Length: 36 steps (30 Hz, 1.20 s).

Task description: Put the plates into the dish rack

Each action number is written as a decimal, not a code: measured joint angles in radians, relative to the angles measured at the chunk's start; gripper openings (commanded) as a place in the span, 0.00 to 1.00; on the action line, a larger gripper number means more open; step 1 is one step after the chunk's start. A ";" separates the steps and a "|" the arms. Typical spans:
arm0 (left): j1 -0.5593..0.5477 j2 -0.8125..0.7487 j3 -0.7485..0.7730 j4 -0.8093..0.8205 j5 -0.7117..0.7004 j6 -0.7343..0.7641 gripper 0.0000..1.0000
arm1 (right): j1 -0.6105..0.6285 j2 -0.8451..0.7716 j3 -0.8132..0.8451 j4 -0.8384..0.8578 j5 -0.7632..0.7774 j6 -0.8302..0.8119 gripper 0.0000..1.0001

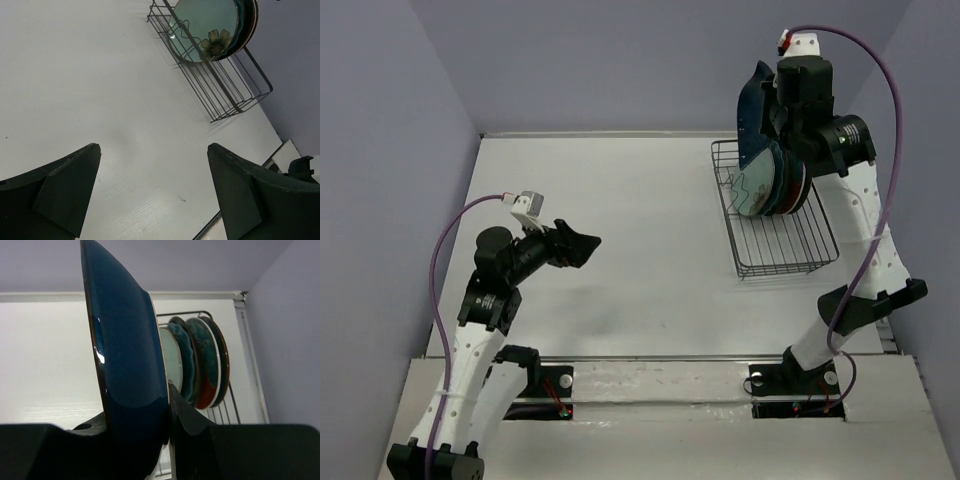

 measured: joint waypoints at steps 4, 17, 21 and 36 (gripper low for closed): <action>-0.008 0.025 0.000 -0.031 -0.009 0.020 0.99 | -0.051 0.079 0.015 -0.079 0.037 -0.028 0.07; -0.057 0.030 0.000 -0.042 -0.023 0.033 0.99 | -0.100 0.288 -0.089 -0.119 0.020 -0.053 0.07; -0.064 0.042 0.000 -0.042 -0.024 0.034 0.99 | -0.110 0.312 -0.089 -0.118 0.024 -0.058 0.07; -0.105 0.049 0.000 -0.043 -0.023 0.037 0.99 | -0.141 0.465 -0.089 -0.082 0.029 -0.087 0.07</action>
